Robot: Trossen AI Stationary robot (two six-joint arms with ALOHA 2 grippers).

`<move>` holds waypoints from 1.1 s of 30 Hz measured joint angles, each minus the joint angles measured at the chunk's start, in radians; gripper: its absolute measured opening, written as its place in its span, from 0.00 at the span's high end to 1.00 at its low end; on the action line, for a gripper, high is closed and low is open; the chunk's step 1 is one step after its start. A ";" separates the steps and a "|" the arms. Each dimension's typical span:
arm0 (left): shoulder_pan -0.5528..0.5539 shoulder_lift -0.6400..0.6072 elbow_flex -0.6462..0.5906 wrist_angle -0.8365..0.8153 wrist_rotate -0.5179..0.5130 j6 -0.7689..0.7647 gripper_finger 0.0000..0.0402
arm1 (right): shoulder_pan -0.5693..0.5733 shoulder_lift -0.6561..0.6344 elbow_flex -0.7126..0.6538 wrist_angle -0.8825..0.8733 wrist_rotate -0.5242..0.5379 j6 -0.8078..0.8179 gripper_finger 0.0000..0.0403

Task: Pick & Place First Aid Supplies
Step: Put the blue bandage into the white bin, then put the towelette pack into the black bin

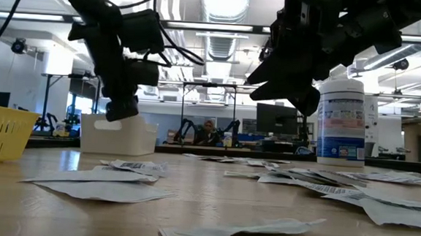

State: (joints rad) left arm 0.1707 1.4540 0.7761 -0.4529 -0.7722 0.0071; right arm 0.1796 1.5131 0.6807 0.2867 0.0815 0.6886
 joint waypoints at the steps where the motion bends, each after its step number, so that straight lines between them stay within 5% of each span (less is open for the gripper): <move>1: 0.000 0.000 0.003 -0.016 0.000 0.001 0.87 | 0.000 0.000 0.000 0.000 -0.002 0.001 0.64; 9: 0.000 0.000 0.031 -0.073 -0.003 -0.009 0.74 | 0.001 0.000 0.000 0.000 -0.005 0.002 0.60; 24: -0.003 0.000 0.226 -0.339 0.006 -0.066 0.73 | 0.001 -0.071 0.000 -0.008 -0.141 0.000 0.67; 33: -0.023 -0.001 0.312 -0.355 0.172 -0.069 0.73 | 0.001 -0.221 0.000 -0.221 -0.142 -0.001 0.73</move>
State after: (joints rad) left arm 0.1477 1.4528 1.0880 -0.8084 -0.6002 -0.0616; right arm 0.1806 1.2921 0.6804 0.0654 -0.0608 0.6881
